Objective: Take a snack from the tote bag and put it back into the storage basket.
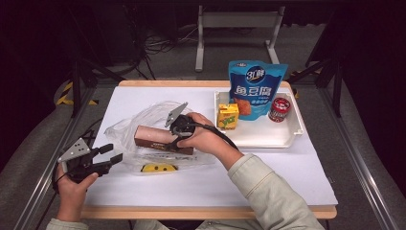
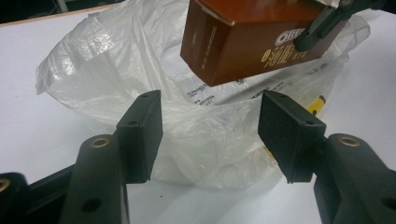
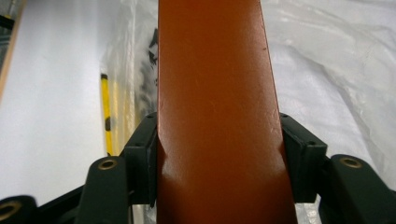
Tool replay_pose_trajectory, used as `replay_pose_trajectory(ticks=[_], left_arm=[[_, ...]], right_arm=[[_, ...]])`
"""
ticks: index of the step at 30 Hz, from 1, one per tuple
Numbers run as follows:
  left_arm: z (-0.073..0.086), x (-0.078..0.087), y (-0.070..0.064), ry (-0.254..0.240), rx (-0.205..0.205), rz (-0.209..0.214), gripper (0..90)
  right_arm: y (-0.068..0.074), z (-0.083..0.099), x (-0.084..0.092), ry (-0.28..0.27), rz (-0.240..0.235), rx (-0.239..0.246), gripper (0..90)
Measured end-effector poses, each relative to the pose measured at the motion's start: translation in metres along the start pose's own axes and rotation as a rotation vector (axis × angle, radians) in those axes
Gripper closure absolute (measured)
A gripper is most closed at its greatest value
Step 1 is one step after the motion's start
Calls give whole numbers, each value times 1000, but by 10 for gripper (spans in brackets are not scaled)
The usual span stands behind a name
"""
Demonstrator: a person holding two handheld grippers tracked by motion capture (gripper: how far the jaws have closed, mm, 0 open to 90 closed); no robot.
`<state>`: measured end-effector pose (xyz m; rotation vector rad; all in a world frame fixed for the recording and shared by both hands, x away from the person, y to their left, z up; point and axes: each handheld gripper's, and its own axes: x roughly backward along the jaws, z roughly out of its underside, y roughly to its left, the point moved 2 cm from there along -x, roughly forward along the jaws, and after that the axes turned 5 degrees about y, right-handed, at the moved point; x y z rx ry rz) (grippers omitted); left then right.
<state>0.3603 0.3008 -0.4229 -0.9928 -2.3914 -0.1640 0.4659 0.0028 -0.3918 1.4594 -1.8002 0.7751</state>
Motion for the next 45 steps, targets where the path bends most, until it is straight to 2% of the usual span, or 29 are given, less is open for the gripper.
replay_pose_trajectory(ticks=[9, 12, 25, 36, 45], left_arm=[[-1, -1, 0, 0, 0, 0, 408], [-1, -1, 0, 1, 0, 4, 408], [-1, -3, 0, 2, 0, 6, 409], [-3, -5, 1, 1, -3, 9, 409], [-4, -7, 0, 4, -7, 12, 408]], right_arm=[[3, -9, 16, -38, 2, 11, 423], [2, -11, 22, -42, 10, 30, 425], [4, -13, 52, -90, 29, 26, 424], [2, -2, 80, -129, 41, 27, 424], [-2, 19, 105, -134, 64, 9, 425]])
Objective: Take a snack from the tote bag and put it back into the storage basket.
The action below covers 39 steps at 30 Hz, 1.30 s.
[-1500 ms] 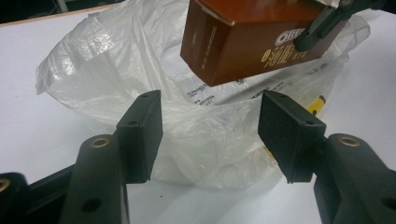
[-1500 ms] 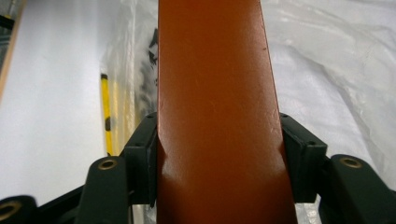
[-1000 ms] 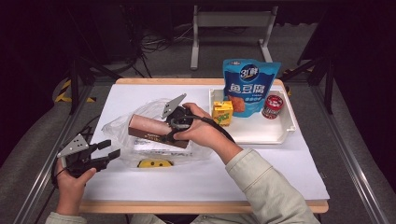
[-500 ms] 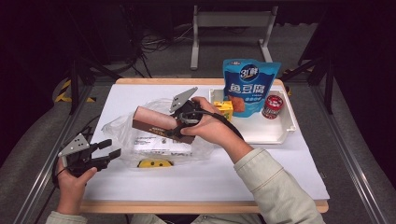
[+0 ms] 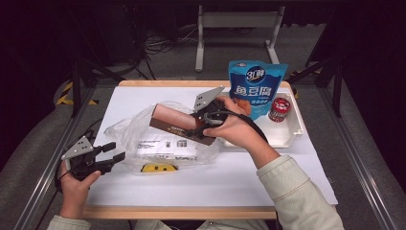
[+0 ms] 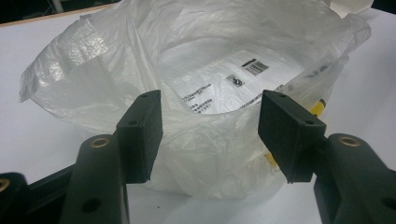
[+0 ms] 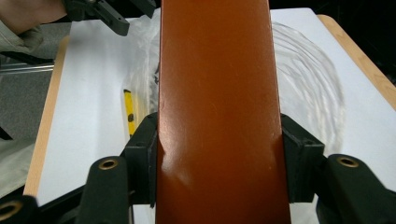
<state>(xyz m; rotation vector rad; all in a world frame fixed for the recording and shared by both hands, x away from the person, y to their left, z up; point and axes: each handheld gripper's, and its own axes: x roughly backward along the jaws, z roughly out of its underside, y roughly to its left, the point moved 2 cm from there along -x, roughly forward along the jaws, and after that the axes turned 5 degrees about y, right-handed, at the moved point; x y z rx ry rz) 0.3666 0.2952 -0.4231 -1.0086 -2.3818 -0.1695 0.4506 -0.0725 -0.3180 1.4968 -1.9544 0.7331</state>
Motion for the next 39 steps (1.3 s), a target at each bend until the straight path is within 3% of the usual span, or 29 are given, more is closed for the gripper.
replay_pose_trajectory(ticks=[9, 19, 26, 39], left_arm=[[0, 0, -1, 4, -3, 0, 409], [0, -1, -1, 9, -6, -3, 409], [0, -2, -1, 10, -5, -1, 409], [0, -3, -2, 17, -5, -1, 409]], right_arm=[[-10, 16, 31, -16, 46, 7, 425], [-26, 41, 59, -19, 98, -42, 425], [-36, 52, 78, -29, 138, -49, 425], [-52, 77, 102, -15, 202, -87, 425]])
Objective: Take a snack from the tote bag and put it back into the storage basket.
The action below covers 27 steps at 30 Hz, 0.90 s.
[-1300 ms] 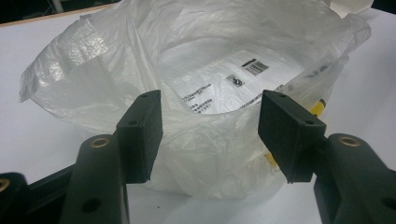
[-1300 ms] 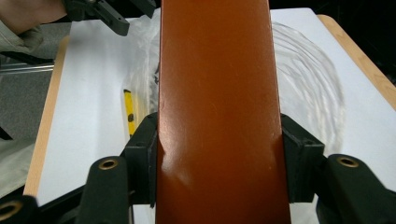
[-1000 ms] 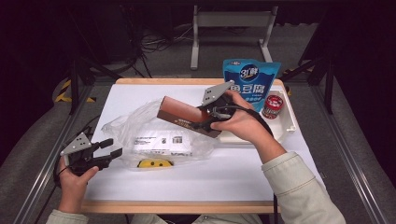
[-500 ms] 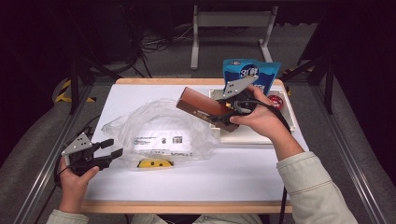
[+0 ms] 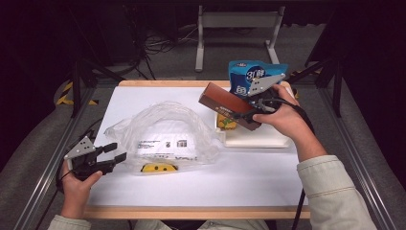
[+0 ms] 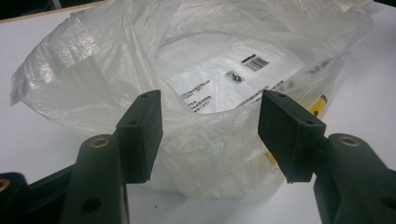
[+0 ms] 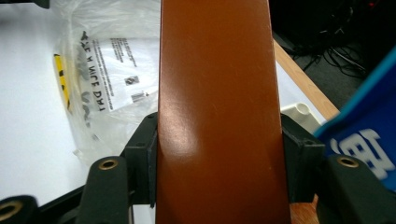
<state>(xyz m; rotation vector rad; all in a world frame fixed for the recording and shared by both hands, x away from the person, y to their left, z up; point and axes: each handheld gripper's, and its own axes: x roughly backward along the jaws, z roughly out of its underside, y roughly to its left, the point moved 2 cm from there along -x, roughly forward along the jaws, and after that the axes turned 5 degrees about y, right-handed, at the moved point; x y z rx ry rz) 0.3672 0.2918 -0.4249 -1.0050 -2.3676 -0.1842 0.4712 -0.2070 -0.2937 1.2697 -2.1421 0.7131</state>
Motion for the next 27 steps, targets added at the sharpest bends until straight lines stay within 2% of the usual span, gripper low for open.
replay_pose_trajectory(ticks=[10, 19, 27], left_arm=[[2, 1, -3, 15, -11, -12, 408], [5, 5, -4, 18, -4, -22, 407], [6, 6, -4, 19, 4, -23, 408]], right_arm=[[-17, 21, 15, 4, 37, -45, 425], [-27, 34, 23, 17, 54, -51, 425], [-36, 49, 30, 31, 78, -74, 425]])
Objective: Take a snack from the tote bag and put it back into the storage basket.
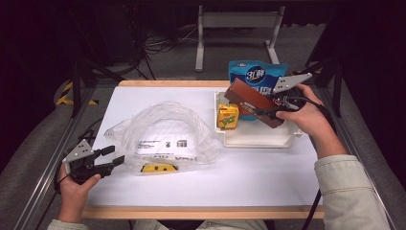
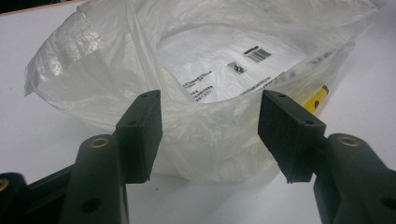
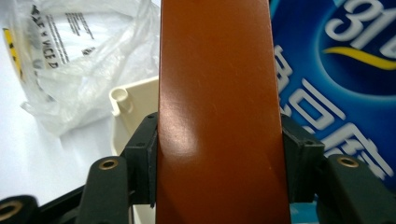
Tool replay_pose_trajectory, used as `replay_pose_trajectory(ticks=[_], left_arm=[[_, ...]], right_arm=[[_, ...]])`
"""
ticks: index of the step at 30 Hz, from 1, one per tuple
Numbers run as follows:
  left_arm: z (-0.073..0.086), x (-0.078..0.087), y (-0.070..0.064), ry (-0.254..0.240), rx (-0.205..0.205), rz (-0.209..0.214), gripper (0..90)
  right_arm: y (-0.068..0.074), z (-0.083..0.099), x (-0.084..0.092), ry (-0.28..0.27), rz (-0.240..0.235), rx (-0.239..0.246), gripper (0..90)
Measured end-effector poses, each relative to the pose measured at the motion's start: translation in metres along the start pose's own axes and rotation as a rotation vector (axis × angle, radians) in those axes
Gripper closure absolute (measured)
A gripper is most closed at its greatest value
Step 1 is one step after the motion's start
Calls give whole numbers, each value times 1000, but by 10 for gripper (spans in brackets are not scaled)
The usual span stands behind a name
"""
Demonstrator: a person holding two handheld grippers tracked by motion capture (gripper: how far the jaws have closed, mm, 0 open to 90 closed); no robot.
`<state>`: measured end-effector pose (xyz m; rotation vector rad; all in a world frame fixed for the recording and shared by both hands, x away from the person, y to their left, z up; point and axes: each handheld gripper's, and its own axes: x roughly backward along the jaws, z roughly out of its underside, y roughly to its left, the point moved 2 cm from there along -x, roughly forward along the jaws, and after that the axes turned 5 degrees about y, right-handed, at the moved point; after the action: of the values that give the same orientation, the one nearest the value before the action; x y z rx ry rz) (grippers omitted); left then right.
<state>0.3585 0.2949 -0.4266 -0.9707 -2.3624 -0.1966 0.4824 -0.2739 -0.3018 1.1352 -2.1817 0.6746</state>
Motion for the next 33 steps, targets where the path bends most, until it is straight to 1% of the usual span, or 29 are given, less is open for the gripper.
replay_pose_trajectory(ticks=[9, 17, 23, 28, 33], left_arm=[[0, -1, 0, 3, 0, 2, 407], [0, -1, 0, 3, 4, 5, 407], [-1, -2, 0, -2, 1, 5, 408], [-1, -2, 0, 0, 0, 5, 407], [-1, -3, 0, 0, -1, 7, 408]], right_arm=[[-7, 16, 2, 11, 8, -19, 425], [-6, 21, 0, 19, 0, 1, 425], [-6, 28, -3, 36, -1, 10, 425], [-8, 36, -8, 51, -2, -7, 425], [-8, 43, -13, 71, -2, -12, 425]])
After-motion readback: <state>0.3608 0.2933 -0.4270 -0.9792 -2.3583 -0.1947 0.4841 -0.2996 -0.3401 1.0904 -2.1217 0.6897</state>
